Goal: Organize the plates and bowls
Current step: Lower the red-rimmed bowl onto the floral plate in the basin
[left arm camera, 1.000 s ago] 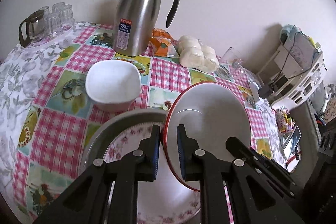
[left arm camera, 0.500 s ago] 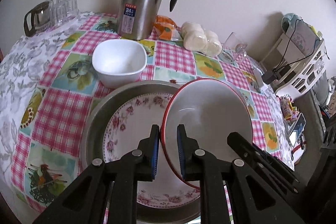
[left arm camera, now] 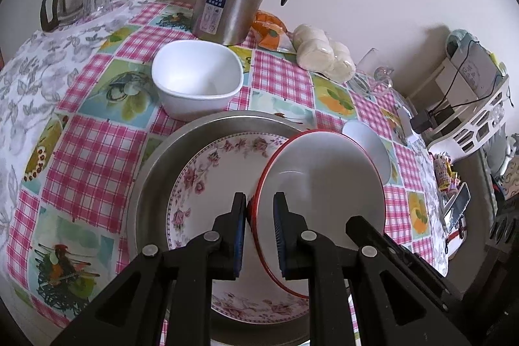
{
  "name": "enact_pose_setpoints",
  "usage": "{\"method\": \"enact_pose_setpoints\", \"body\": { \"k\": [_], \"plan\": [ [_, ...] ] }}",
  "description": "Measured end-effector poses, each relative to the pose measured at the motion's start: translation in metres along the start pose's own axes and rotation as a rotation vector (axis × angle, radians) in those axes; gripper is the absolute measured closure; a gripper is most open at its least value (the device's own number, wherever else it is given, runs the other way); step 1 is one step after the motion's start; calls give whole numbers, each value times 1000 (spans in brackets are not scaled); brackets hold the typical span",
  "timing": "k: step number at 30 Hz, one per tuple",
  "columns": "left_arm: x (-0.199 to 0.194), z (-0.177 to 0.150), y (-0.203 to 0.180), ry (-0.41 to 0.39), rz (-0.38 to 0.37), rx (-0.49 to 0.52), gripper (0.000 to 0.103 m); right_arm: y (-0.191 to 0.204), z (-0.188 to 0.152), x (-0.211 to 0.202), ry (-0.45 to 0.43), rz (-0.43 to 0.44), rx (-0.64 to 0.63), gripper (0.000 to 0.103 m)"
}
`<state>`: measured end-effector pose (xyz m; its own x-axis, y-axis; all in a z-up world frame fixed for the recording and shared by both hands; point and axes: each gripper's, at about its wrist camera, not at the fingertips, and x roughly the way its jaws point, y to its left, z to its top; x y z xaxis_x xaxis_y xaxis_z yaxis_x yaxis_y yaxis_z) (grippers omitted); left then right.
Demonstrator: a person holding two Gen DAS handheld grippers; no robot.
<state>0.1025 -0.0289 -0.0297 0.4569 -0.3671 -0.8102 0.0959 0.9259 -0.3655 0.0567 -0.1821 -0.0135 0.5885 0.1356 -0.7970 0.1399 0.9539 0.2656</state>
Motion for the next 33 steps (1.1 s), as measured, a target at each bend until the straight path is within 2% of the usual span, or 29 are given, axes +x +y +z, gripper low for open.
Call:
{"method": "enact_pose_setpoints", "body": {
  "k": [21,33],
  "plan": [
    [8,3,18,18,-13,-59,87,7,-3,14,25,14,1,88],
    [9,5,20,23,-17,-90,81,5,-3,19,26,52,36,85]
  ]
}}
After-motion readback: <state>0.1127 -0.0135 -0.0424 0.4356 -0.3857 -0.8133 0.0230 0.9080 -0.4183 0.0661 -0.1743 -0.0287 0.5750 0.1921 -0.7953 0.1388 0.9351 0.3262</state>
